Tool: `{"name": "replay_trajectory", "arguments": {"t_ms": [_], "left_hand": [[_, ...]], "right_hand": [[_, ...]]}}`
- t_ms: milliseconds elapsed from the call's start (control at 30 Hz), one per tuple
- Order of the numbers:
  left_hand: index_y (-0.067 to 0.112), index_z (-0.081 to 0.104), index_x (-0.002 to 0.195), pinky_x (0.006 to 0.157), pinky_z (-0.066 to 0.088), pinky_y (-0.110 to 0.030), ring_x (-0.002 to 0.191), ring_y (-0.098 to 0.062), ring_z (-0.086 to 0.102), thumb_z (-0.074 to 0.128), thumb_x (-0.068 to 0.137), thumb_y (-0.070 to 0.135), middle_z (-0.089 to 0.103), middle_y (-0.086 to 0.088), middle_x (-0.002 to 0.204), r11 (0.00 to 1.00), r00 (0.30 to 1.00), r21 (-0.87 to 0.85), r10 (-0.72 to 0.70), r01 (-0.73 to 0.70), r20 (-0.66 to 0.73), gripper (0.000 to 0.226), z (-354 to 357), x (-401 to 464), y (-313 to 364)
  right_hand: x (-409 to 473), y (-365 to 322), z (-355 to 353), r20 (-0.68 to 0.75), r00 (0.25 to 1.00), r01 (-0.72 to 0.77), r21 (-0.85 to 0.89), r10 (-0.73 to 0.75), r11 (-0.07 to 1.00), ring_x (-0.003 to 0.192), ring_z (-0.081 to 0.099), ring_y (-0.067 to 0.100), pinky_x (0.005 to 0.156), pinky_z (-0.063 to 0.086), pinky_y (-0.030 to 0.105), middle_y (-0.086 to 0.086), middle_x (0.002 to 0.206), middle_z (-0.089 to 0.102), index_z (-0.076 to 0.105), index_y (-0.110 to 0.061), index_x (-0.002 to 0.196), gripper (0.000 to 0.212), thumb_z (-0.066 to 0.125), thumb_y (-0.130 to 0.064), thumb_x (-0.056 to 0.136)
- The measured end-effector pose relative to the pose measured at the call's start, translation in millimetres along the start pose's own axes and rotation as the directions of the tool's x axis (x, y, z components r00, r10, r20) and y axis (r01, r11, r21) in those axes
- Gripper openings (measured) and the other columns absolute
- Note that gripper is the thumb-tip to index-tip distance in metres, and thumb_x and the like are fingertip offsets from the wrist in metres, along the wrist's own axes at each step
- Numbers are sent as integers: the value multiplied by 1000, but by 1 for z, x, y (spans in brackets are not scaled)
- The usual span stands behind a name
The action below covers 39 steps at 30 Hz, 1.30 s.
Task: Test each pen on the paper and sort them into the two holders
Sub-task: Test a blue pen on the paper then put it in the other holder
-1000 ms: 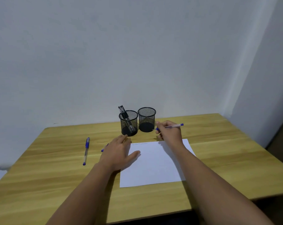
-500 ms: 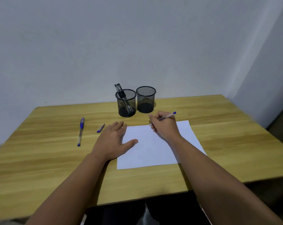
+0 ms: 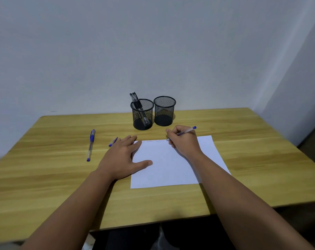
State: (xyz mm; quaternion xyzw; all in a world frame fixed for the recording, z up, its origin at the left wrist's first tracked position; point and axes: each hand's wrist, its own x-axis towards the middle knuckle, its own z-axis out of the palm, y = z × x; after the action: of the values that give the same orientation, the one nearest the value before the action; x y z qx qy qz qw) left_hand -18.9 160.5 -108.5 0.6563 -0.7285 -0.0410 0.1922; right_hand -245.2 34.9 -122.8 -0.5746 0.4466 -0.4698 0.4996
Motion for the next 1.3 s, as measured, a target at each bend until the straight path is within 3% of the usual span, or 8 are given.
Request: {"name": "replay_trajectory", "arguments": {"t_ms": [100, 233, 567, 733, 900, 967, 1167, 1300], "left_hand": [[28, 48, 150, 122, 15, -35, 154, -14, 23, 55, 75, 87, 36, 3, 163, 1000, 1000, 3, -13, 13, -18, 96, 1, -1, -1], [28, 48, 150, 124, 16, -38, 154, -12, 22, 54, 74, 88, 36, 4, 163, 1000, 1000, 0, -18, 18, -16, 97, 2, 0, -1], [28, 44, 152, 125, 15, -40, 155, -11, 19, 48, 73, 92, 32, 4, 164, 1000, 1000, 8, -21, 21, 4, 102, 3, 0, -4], [28, 46, 151, 126, 15, -41, 155, -11, 19, 51, 74, 91, 33, 4, 164, 1000, 1000, 5, -20, 20, -9, 100, 4, 0, -3], [28, 44, 152, 126, 12, -39, 155, -10, 18, 48, 73, 93, 31, 5, 165, 1000, 1000, 8, -23, 23, 3, 102, 4, 0, -4], [29, 43, 153, 127, 11, -39, 155, -10, 17, 47, 73, 93, 30, 5, 165, 1000, 1000, 7, -21, 21, 12, 102, 4, 0, -4], [28, 40, 155, 128, 7, -40, 156, -8, 13, 43, 74, 93, 25, 5, 167, 1000, 999, 11, -26, 26, 32, 104, 4, 1, -3], [28, 39, 155, 128, 7, -40, 156, -8, 12, 43, 74, 93, 24, 4, 167, 1000, 999, 13, -25, 24, 38, 104, 4, 1, -3]], "right_hand": [[1, 0, -1, -8, 1000, -4, -4, 4, 1000, 56, 60, 22, 57, 48, 34, 14, 61, 65, 59, 2, 68, 40, 78, -19, 97], [1, 1, 0, -12, 1000, -2, -18, 2, 1000, 56, 60, 24, 60, 48, 36, 13, 61, 65, 60, -18, 56, 43, 78, -21, 95], [-1, 3, 3, 27, 1000, 12, -60, -10, 998, 55, 51, 26, 56, 41, 37, 15, 57, 55, 56, -7, 63, 39, 76, -24, 92], [-2, 0, 0, -15, 1000, 19, -77, -20, 997, 57, 60, 26, 57, 49, 35, 35, 68, 59, 55, 4, 70, 37, 73, -15, 97], [0, 3, 2, 3, 1000, 20, -83, -20, 996, 59, 60, 27, 58, 47, 37, 26, 65, 64, 63, -2, 69, 39, 77, -27, 96], [0, 3, 2, -2, 1000, 20, -81, -20, 997, 57, 59, 27, 58, 46, 36, 21, 61, 62, 60, -5, 65, 39, 76, -24, 95], [-1, 1, 0, -24, 999, 35, -101, -38, 994, 56, 60, 25, 56, 48, 33, 33, 69, 63, 58, 3, 69, 40, 75, -21, 96], [-2, 0, -1, -85, 996, 30, -83, -37, 996, 53, 57, 25, 53, 47, 31, 25, 59, 56, 51, 3, 67, 40, 72, -14, 97]]}}
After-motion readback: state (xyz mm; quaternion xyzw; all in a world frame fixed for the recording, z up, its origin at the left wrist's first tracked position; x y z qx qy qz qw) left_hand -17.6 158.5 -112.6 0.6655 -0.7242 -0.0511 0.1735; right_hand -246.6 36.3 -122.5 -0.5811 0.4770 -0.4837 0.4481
